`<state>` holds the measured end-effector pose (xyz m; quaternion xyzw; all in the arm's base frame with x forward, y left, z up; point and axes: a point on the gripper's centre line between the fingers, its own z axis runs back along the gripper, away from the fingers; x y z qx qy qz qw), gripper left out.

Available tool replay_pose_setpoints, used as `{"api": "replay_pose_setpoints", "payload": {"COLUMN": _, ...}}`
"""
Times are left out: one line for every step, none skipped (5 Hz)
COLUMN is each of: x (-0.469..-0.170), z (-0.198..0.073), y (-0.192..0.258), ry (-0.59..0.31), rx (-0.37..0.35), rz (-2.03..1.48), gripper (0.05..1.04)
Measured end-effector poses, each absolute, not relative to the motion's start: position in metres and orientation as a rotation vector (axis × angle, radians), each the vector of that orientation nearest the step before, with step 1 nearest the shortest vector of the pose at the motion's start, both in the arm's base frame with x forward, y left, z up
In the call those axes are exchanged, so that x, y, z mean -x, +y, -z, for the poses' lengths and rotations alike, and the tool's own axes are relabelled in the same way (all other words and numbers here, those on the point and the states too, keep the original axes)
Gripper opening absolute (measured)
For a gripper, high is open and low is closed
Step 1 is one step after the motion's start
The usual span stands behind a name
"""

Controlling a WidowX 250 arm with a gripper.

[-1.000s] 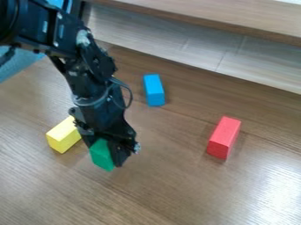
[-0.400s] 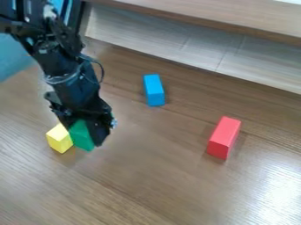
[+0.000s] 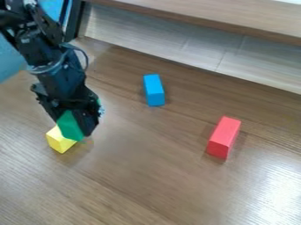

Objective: Put the green arch to the yellow arch

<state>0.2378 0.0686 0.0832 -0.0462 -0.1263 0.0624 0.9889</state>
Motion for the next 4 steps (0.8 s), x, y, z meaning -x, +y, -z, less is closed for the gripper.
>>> {"api": "replay_pose_setpoints", "payload": {"x": -0.237, "z": -0.088, "y": 0.075, "ry": -0.268, "rx": 0.09, "rz": -0.138, "gripper": 0.598}}
{"api": "replay_pose_setpoints", "payload": {"x": -0.236, "z": -0.09, "y": 0.081, "ry": -0.271, "rx": 0.088, "rz": -0.147, "gripper": 0.598}}
{"api": "replay_pose_setpoints", "payload": {"x": -0.239, "z": -0.093, "y": 0.086, "ry": -0.284, "rx": 0.082, "rz": -0.154, "gripper": 0.598}}
{"api": "replay_pose_setpoints", "payload": {"x": -0.238, "z": -0.092, "y": 0.092, "ry": -0.278, "rx": 0.075, "rz": -0.165, "gripper": 0.598}}
